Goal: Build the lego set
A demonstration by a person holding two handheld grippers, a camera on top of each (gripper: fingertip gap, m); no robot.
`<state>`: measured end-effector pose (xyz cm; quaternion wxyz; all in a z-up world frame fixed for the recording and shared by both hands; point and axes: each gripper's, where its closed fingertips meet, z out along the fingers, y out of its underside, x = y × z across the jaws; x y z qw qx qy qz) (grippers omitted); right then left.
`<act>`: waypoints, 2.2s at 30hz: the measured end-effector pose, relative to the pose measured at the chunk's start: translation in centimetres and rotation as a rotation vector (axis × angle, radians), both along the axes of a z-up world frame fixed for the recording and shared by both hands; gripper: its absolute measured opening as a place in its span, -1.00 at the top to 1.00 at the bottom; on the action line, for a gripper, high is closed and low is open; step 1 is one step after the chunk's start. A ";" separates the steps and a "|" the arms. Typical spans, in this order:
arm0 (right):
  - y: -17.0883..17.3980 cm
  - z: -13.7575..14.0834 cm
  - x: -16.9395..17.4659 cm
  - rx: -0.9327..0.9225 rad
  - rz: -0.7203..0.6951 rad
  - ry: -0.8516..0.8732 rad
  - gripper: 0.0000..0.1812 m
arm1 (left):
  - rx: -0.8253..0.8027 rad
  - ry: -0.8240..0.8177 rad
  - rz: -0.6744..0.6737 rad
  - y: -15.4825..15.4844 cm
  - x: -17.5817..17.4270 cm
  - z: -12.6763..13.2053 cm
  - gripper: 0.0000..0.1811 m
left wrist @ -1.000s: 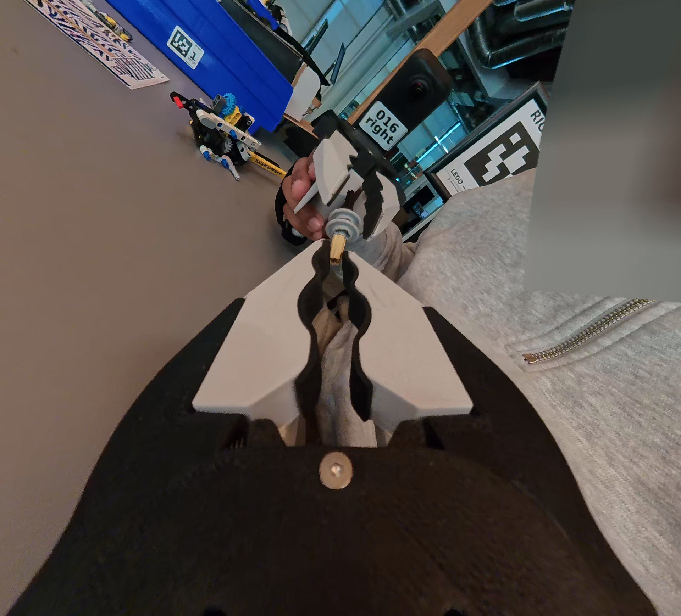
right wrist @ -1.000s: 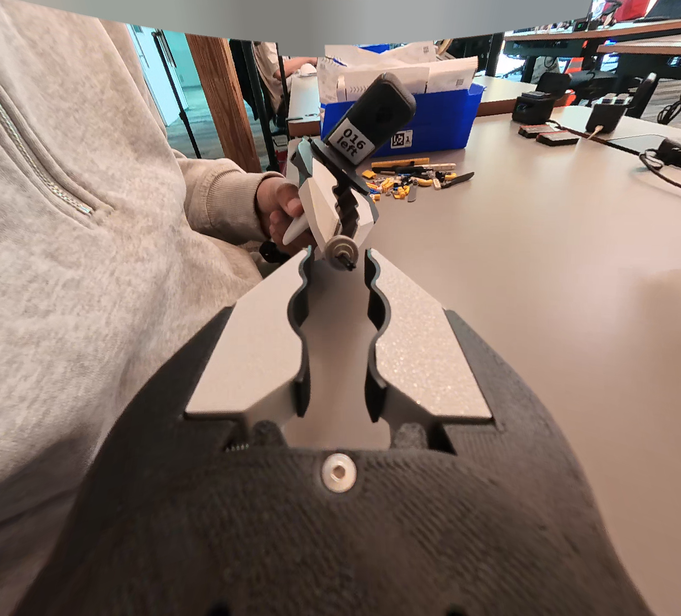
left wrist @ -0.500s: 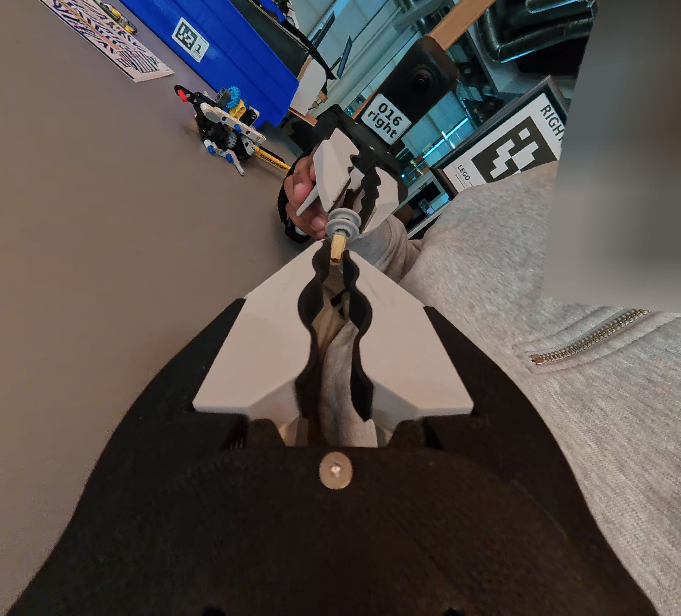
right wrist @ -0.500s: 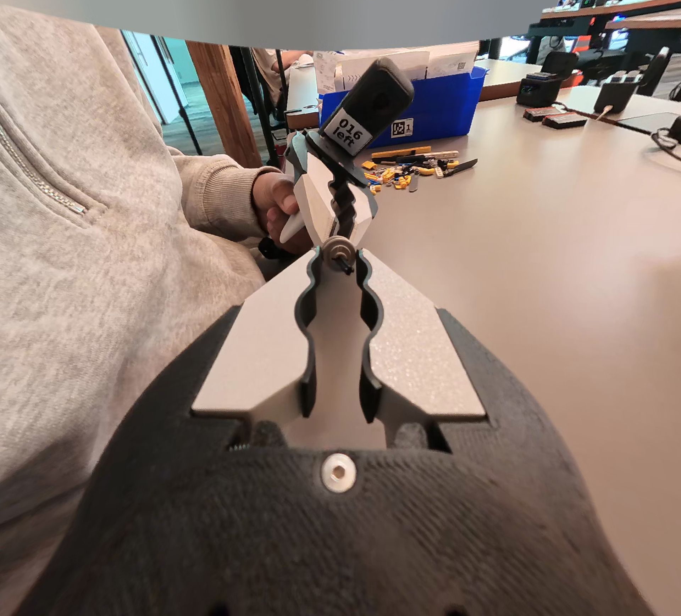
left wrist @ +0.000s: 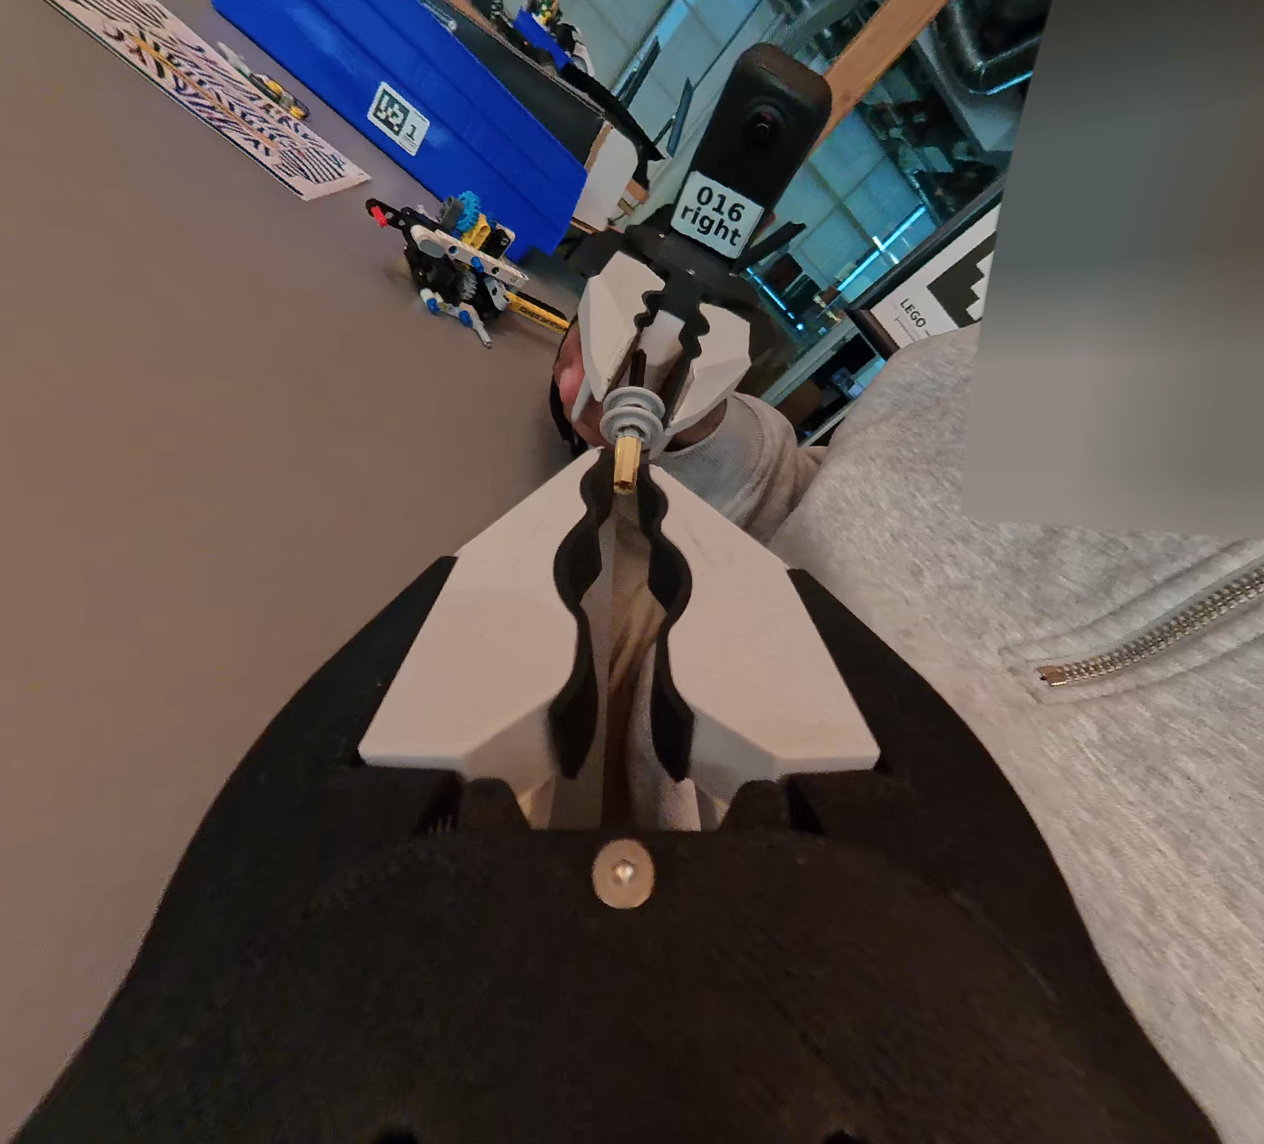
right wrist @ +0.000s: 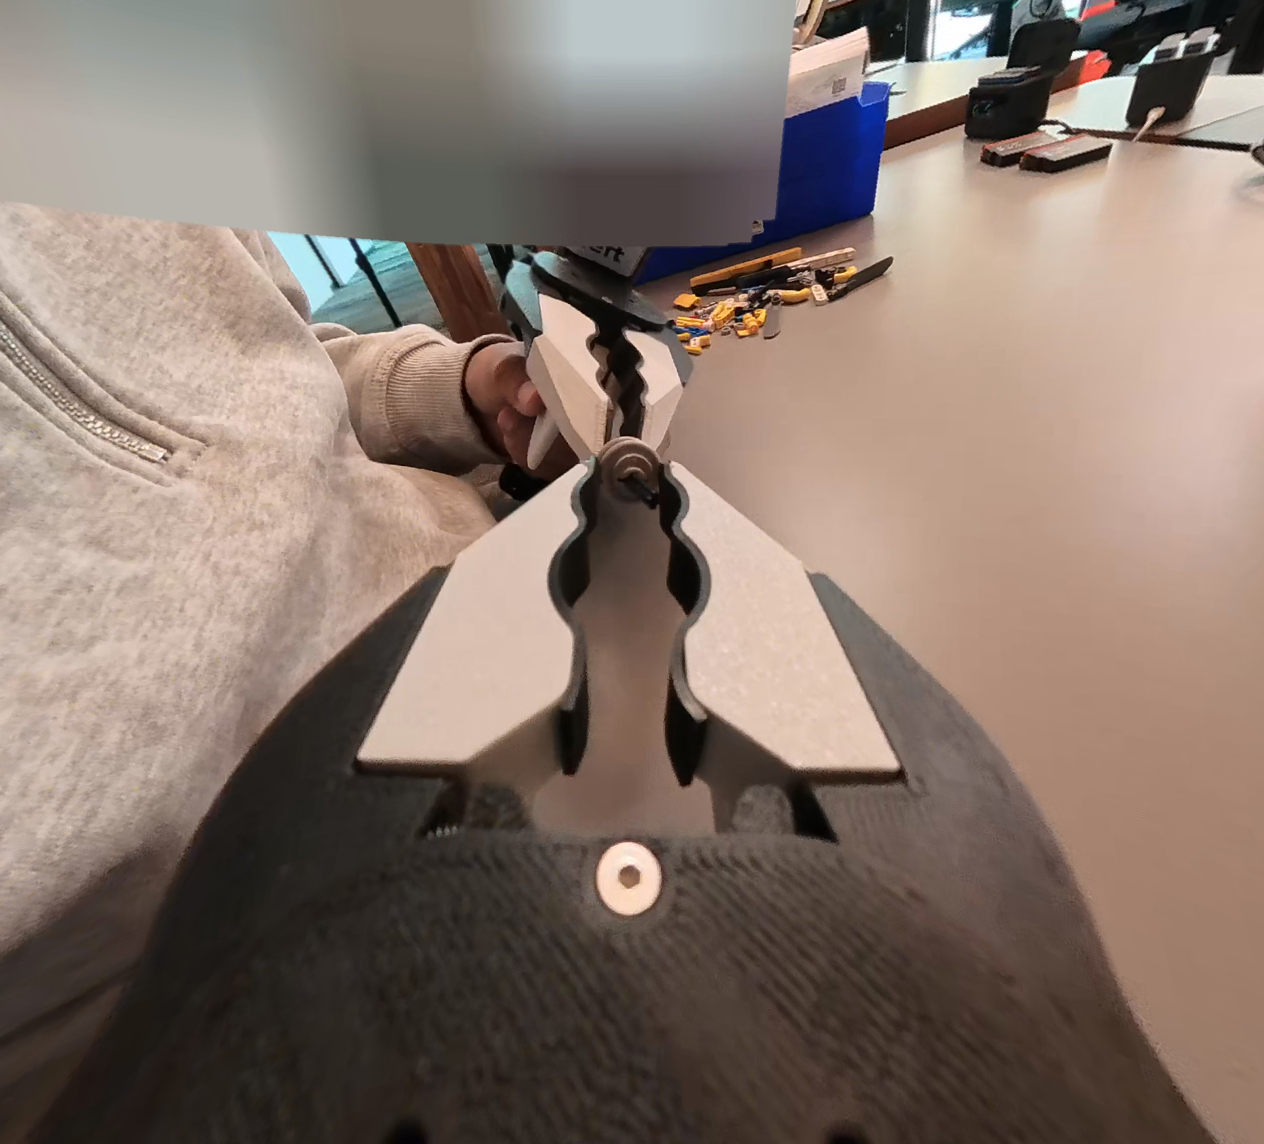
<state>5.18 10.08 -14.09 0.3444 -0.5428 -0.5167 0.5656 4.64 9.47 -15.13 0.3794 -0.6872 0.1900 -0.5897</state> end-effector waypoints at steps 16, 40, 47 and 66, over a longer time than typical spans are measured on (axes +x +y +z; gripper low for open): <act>0.8 -0.5 -0.3 -0.252 -0.010 -0.038 0.83 | 0.092 0.090 0.078 0.6 -0.2 -0.2 0.96; 2.6 -1.0 -0.8 -0.653 -0.044 0.017 0.75 | -0.018 0.067 0.161 1.9 -0.8 -1.0 0.96; 3.5 0.3 0.0 -0.583 -0.073 0.091 0.72 | -0.163 -0.138 0.131 2.2 -1.5 -0.1 0.97; 4.1 0.1 -0.4 0.236 -0.379 -0.054 0.68 | -0.222 -0.226 0.143 2.6 -2.1 0.2 0.97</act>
